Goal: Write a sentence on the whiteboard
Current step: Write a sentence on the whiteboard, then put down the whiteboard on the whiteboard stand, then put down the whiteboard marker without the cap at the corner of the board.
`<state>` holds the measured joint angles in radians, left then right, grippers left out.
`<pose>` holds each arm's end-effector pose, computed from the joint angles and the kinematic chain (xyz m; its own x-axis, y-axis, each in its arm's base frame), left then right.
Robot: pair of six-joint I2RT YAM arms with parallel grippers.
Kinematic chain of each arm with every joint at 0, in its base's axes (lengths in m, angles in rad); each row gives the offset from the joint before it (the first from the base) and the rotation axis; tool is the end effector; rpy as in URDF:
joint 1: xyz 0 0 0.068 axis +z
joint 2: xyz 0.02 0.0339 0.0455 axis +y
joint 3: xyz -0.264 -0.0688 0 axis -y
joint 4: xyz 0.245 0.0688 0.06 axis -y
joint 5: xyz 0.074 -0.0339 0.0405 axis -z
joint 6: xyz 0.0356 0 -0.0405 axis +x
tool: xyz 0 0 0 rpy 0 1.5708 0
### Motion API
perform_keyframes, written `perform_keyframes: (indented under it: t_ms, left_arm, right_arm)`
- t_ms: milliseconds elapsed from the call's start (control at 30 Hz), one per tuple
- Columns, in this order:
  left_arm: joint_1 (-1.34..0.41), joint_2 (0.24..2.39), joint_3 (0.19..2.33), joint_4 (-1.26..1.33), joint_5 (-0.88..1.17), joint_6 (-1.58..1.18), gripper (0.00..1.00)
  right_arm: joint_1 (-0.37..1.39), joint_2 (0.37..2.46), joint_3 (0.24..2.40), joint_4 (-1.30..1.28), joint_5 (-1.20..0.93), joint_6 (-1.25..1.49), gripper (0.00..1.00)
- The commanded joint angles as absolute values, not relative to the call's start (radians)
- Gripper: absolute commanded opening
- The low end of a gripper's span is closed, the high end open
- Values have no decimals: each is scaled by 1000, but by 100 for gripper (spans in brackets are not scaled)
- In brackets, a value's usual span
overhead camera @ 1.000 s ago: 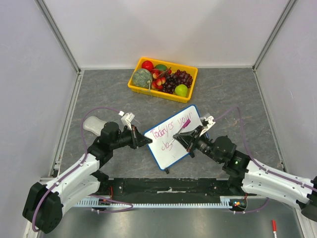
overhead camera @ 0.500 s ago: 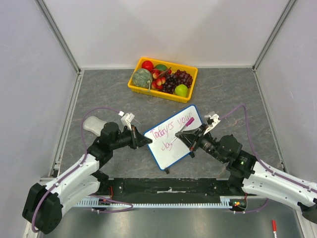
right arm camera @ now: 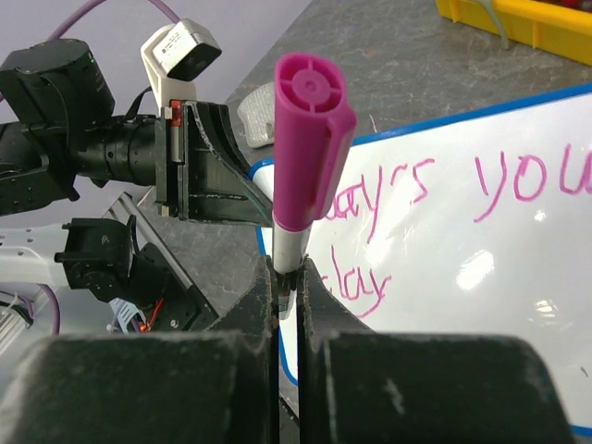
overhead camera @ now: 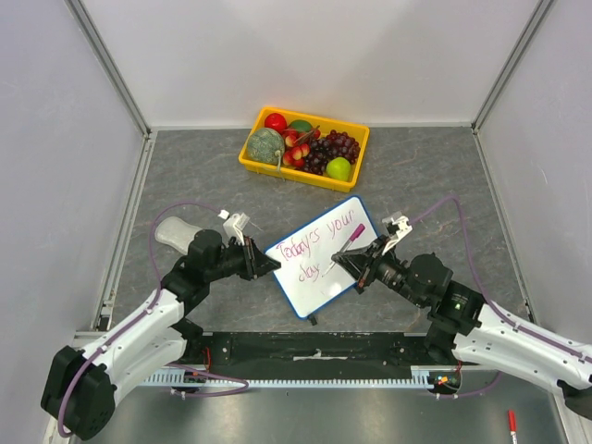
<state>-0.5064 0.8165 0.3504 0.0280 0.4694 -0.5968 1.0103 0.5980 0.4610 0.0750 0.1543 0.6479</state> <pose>0.1503 -0.1018 0.2045 -0.7513 -0.1565 -0.6412 0.4456 0.5964 -0.6676 0.0906 0.1340 0.2813 -0.4822 0.3536 -0.8016 -0.5824 0.5541 0.5948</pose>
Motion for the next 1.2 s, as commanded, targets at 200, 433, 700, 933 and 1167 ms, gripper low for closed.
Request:
perform_keyframes:
  t_ms: [200, 433, 700, 933, 1167]
  left_arm:
    - [-511, 743, 330, -150, 310, -480, 55]
    - [-511, 677, 333, -170, 270, -486, 68]
    - [-509, 595, 377, -221, 201, -508, 73]
    - [-509, 545, 465, -288, 137, -497, 75]
    - [-509, 597, 538, -296, 196, -471, 75]
  right_arm:
    - [1008, 491, 420, -118, 152, 710, 0]
    - [1008, 443, 379, -242, 156, 755, 0]
    - [1008, 344, 275, -397, 173, 871, 0]
    - [1008, 310, 164, -428, 175, 997, 0]
    - [1008, 276, 172, -537, 285, 1118, 4]
